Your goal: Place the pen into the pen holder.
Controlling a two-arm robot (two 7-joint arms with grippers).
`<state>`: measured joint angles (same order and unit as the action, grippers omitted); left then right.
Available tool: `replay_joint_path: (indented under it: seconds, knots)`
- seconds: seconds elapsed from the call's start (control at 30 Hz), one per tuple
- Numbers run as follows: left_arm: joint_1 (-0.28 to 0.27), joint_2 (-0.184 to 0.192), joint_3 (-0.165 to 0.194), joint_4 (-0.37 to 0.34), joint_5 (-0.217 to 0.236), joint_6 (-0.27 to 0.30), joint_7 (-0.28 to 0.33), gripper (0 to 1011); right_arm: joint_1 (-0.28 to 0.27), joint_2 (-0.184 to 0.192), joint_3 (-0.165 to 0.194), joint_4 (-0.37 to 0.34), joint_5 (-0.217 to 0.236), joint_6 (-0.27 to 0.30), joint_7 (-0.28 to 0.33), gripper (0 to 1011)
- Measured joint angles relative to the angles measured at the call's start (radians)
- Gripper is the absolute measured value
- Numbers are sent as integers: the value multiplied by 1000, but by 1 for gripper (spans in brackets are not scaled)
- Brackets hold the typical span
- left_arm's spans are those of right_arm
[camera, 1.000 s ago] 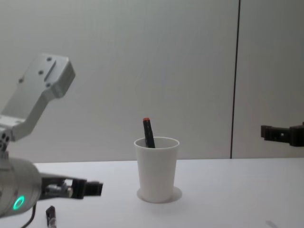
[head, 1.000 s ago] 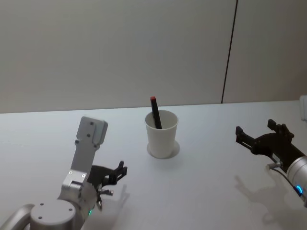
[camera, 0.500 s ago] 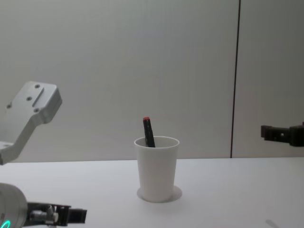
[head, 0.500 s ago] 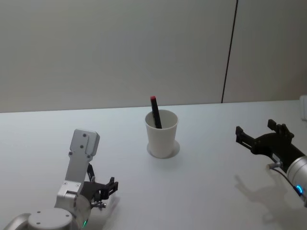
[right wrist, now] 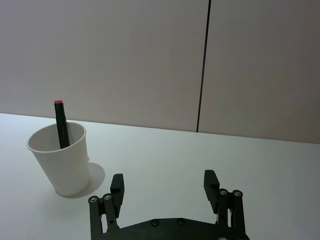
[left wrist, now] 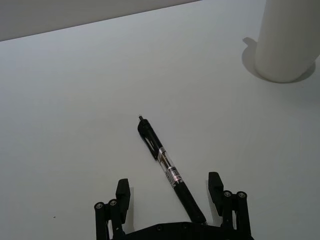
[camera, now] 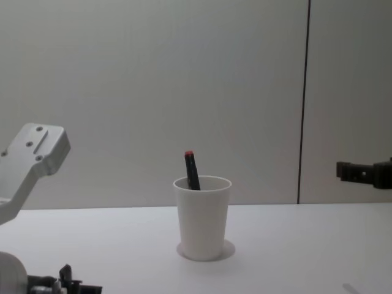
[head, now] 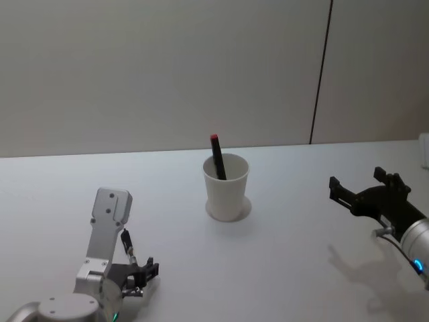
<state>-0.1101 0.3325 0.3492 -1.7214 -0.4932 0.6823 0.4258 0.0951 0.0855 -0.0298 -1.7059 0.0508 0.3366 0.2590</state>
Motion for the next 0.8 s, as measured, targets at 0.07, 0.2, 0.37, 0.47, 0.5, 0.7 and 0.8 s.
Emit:
replay_joint_path:
  seconds: [0.07,0.2,0.37,0.47,0.5,0.7,0.8]
  knots:
    - [-1,-3,-3,5,-3,2,1,1000,0,0,0,0,0,0,0,1002]
    - [-2,-8,-7,13,-5,3,1,1000,0,0,0,0,0,0,0,1002]
    - [-4,-14,-13,24,-7,6,-3,998,0,0,0,0,0,0,0,1002]
    - [-5,-17,-15,30,-8,9,-10,941,0,0,0,0,0,0,0,1002]
    - [-6,-17,-16,32,-9,9,-11,941,0,0,0,0,0,0,0,1002]
    - [-9,-24,-21,42,-13,15,-25,784,0,0,0,0,0,0,0,1002]
    - [-11,-27,-24,47,-13,18,-30,732,0,0,0,0,0,0,0,1002]
